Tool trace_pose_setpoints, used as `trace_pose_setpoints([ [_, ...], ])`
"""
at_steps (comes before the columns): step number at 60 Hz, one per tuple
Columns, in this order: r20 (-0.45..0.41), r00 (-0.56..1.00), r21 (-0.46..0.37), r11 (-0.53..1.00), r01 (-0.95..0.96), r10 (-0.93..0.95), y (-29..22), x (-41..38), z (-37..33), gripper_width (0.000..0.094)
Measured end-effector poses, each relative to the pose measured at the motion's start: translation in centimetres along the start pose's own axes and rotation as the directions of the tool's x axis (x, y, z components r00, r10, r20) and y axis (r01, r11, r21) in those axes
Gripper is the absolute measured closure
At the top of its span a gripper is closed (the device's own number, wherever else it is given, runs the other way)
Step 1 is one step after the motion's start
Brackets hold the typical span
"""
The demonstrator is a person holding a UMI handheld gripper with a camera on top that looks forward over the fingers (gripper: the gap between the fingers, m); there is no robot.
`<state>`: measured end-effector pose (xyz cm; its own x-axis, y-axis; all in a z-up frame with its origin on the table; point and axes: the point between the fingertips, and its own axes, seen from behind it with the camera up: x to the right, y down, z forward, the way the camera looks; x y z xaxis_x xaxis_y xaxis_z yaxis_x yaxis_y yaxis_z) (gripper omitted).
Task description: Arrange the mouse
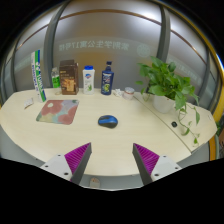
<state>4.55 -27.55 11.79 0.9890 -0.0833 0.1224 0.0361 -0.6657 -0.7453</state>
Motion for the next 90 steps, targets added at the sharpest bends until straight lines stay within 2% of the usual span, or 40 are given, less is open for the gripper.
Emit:
trace_pose_setpoints([
  [9, 0.038, 0.999, 0.017, 0.999, 0.031, -0.032, -0.6, -1.2, 9.3, 0.0084],
  [21, 0.054, 0.998, -0.015, 0.999, 0.046, -0.045, -1.1, -0.7, 18.3, 0.0086],
  [26, 0.07, 0.996, -0.03, 0.998, 0.049, -0.047, -1.5, -0.5, 20.5, 0.0085],
  [47, 0.106, 0.993, 0.029, 0.999, 0.041, -0.044, -6.4, 1.1, 26.9, 0.0089],
  [50, 0.121, 0.992, 0.027, 0.999, 0.023, -0.026, -6.7, 1.1, 27.5, 0.0133],
  [55, 0.163, 0.987, 0.03, 1.0, 0.0, -0.005, -7.0, 0.5, 28.1, 0.0323],
  [58, 0.155, 0.988, 0.039, 0.999, 0.002, -0.008, -7.3, 0.8, 28.3, 0.0443],
  [69, 0.118, 0.993, 0.022, 1.0, 0.002, -0.005, -7.2, 1.0, 28.3, 0.0532],
  [74, 0.046, 0.999, 0.014, 1.0, -0.001, 0.0, -7.8, 2.1, 27.8, 0.0561],
  [82, -0.052, 0.995, 0.091, 0.993, -0.075, 0.08, -13.2, 3.3, 24.4, 0.056],
  [90, -0.069, 0.982, 0.289, 0.946, -0.148, 0.175, -24.1, 1.1, 17.1, 0.0561],
])
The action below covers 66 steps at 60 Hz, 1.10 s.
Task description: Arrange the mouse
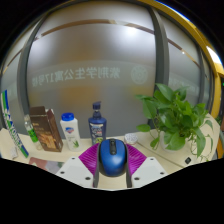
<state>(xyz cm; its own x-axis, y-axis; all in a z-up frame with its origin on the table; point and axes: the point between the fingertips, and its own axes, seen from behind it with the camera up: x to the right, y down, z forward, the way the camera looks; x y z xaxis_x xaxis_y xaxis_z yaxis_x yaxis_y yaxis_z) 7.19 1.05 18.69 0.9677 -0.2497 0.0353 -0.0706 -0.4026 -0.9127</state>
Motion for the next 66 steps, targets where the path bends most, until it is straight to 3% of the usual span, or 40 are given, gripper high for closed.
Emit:
trace_pose_setpoints([
  [6, 0.064, 0.998, 0.094, 0.995, -0.021, 0.015, -5.5, -7.1, -3.0, 0.0562],
  [11, 0.145, 0.989, 0.089, 0.996, -0.009, -0.004, -5.0, -15.4, -4.1, 0.0562],
  [17, 0.237, 0.971, -0.028, 0.999, 0.045, -0.037, 2.5, -24.4, -2.8, 0.0564],
  [23, 0.266, 0.963, -0.177, 0.979, 0.099, -0.049, 11.7, -29.5, -0.8, 0.0564],
  [29, 0.241, 0.969, -0.238, 0.964, 0.117, -0.058, 16.6, -31.1, 0.9, 0.0555],
  [39, 0.22, 0.974, -0.281, 0.952, 0.12, -0.058, 19.7, -31.7, 1.5, 0.0412],
  [45, 0.206, 0.974, -0.272, 0.951, 0.146, -0.091, 19.0, -31.2, -0.2, 0.0063],
  [47, 0.203, 0.974, -0.265, 0.952, 0.152, -0.099, 18.5, -31.1, -1.1, 0.0099],
  [66, 0.177, 0.978, -0.228, 0.963, 0.146, -0.107, 13.4, -29.1, -14.6, 0.0085],
])
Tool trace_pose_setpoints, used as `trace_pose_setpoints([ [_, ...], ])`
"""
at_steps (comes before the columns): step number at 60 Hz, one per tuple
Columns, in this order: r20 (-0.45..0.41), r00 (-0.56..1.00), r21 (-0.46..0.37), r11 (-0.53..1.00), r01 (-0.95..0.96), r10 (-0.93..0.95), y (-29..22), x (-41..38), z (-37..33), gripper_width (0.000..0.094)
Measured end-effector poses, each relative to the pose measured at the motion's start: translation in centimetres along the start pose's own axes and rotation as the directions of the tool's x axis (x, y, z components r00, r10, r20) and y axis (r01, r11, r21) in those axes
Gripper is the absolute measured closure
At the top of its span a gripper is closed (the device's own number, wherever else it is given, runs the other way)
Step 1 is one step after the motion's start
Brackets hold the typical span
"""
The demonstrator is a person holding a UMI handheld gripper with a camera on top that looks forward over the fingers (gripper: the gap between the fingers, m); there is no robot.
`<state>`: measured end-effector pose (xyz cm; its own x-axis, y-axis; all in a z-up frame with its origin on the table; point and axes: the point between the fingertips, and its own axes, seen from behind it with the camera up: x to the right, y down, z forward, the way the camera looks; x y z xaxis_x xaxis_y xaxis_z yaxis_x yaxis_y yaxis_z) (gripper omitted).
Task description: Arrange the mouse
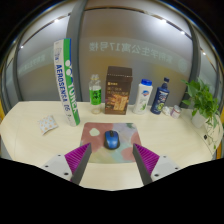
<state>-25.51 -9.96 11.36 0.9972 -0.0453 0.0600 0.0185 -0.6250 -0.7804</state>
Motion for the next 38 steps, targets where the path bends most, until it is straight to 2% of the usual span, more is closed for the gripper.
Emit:
trace_pose_setpoints([
  [19, -0.003, 1.0, 0.032, 0.999, 0.021, -0.02, 2.3, 0.2, -10.1, 0.0085],
  [38, 0.033, 0.999, 0.058, 0.998, 0.031, -0.033, 2.7, -0.7, -13.9, 0.0089],
])
